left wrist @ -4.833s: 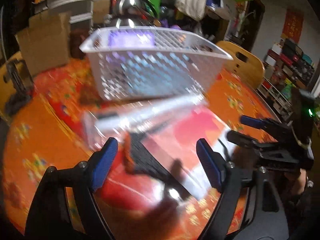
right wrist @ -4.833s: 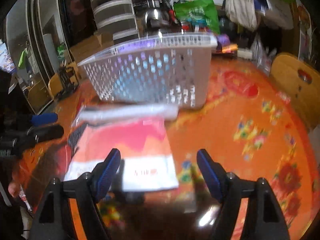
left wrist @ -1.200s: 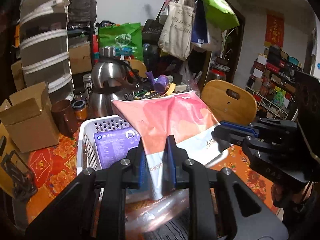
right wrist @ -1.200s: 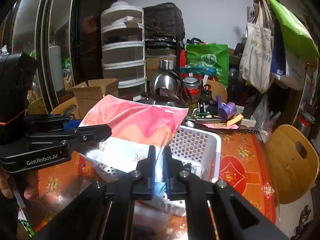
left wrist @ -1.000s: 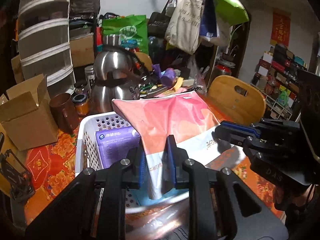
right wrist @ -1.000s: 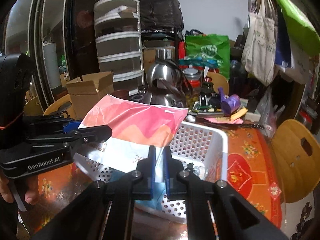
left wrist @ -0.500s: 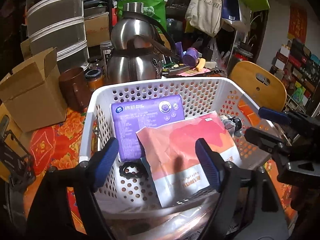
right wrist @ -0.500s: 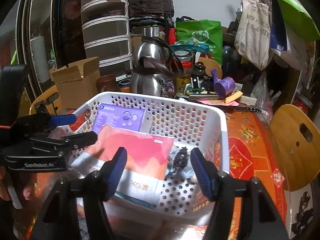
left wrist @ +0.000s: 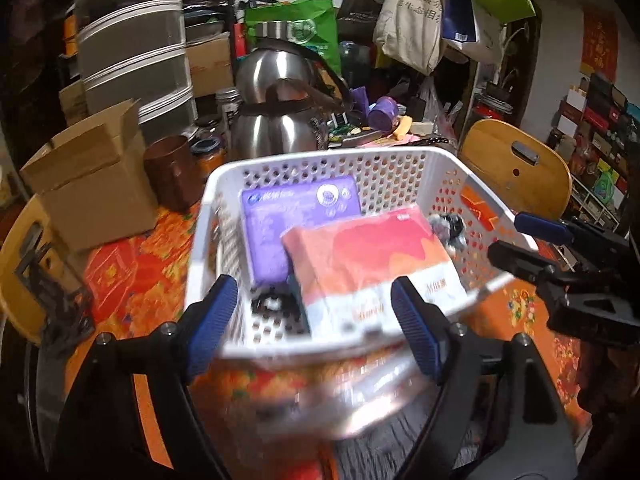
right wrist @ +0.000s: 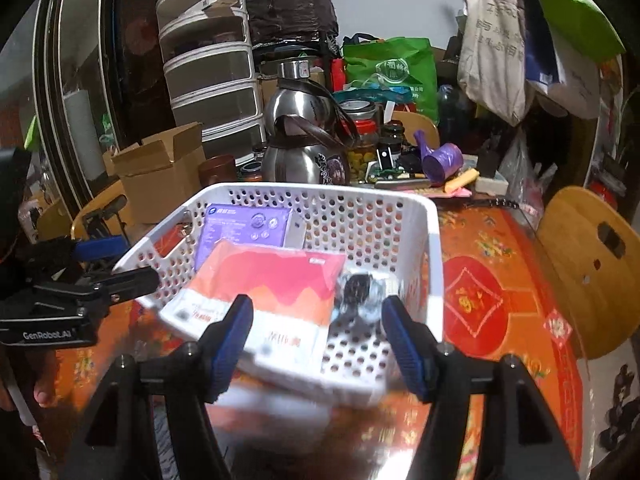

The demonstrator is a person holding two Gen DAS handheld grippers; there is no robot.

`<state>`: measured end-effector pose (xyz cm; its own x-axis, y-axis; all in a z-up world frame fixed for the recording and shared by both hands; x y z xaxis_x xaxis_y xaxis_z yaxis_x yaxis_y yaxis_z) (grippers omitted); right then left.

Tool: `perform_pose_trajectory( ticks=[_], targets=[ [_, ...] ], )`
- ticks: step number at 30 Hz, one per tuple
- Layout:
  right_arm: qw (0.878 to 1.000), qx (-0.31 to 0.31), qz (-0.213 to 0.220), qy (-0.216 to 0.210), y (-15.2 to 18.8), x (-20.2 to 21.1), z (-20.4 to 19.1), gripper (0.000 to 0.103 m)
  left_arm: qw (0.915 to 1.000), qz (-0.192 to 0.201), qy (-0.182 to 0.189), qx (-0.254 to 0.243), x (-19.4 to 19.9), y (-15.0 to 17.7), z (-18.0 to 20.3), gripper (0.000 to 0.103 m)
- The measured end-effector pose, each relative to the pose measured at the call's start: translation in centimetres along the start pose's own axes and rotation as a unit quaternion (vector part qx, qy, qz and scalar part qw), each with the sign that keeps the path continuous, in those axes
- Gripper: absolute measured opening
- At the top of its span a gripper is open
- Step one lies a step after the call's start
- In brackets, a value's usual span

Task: Organize soft objects
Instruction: 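Move both grippers to the grey knit glove and close on it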

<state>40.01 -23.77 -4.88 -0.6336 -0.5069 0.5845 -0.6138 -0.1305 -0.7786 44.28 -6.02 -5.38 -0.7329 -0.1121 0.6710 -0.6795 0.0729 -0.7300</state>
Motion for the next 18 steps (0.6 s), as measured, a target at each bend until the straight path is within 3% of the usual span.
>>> perform_pose_trajectory(
  ticks=[5, 10, 14, 18],
  targets=[
    [1.0, -0.002, -0.014, 0.007, 4.0, 2.8, -0.9, 0.077, 0.9993, -0.034, 0.008, 0.012, 3.3, 5.0, -1.2, 0.081],
    [0.999, -0.019, -0.037, 0.0, 9.7, 4.3, -2.0, 0.078, 0.9978, -0.063, 0.019, 0.01, 4.9, 11.7, -1.2, 0.082],
    [0.996, -0.045, -0.07, -0.023, 14.8, 3.7, -2.9, 0.078, 0.9939, -0.094, 0.043, 0.036, 4.2, 16.5, -0.4, 0.082],
    [0.993, -0.045, -0.107, -0.012, 18.4, 2.0, -3.0, 0.078, 0.9906, -0.117, 0.056, 0.043, 2.7, 19.2, 0.9, 0.082]
  ],
)
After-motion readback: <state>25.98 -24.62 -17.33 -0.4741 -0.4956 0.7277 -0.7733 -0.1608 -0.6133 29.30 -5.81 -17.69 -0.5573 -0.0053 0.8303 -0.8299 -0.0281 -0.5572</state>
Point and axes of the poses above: each gripper's, at about its wrist camera, not at the fingertips, and x roughly against the way its jaws point, z to its right, y to its underside, the point moved 10 cm from there along -x, roughly the way its jaws point, and after that the axes turned 14 degrees about -y, right-handed, at the moved point
